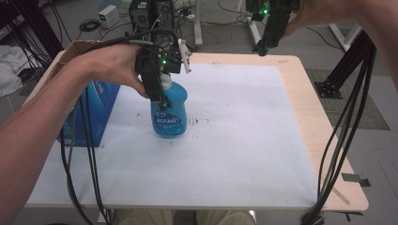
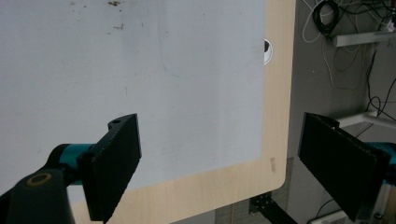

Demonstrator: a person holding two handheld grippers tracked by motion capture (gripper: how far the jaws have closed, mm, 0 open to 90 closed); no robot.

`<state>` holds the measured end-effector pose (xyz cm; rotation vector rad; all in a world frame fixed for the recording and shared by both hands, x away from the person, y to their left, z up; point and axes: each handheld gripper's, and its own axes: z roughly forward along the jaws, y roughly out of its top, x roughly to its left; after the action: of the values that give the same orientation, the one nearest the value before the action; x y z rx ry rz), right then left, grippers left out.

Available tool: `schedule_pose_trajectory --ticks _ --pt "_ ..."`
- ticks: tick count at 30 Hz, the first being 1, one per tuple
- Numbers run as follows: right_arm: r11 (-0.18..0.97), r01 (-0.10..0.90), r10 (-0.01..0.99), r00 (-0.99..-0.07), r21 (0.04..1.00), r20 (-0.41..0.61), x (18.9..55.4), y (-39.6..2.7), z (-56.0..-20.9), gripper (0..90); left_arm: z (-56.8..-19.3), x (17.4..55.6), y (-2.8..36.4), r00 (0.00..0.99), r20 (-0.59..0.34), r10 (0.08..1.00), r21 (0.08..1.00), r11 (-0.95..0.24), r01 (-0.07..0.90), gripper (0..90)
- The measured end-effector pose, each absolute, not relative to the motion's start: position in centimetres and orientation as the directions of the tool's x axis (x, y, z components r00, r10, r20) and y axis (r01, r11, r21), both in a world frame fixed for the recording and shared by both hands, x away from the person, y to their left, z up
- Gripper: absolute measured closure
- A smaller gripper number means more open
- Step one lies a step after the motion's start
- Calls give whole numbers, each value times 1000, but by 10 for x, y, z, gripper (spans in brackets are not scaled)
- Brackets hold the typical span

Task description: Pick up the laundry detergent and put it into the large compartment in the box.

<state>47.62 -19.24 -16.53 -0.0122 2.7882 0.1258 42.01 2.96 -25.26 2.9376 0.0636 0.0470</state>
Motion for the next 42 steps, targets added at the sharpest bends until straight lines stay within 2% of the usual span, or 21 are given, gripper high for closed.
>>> schedule_pose_trajectory --ticks 12,21,31,42 --pt "996 -28 4 -938 88 -346 474 -195 -163 125 -195 421 31 988 59 140 156 -979 130 381" --pt "995 -37 -1 -936 96 -351 475 -195 -163 126 -153 426 43 976 62 210 169 -966 197 381" --pt "994 -48 -11 -935 95 -354 474 -195 -163 125 -120 435 81 920 44 388 237 -899 368 382" --pt "995 -51 -16 -934 87 -357 472 -196 -163 126 -102 439 135 820 49 571 215 -807 550 383"
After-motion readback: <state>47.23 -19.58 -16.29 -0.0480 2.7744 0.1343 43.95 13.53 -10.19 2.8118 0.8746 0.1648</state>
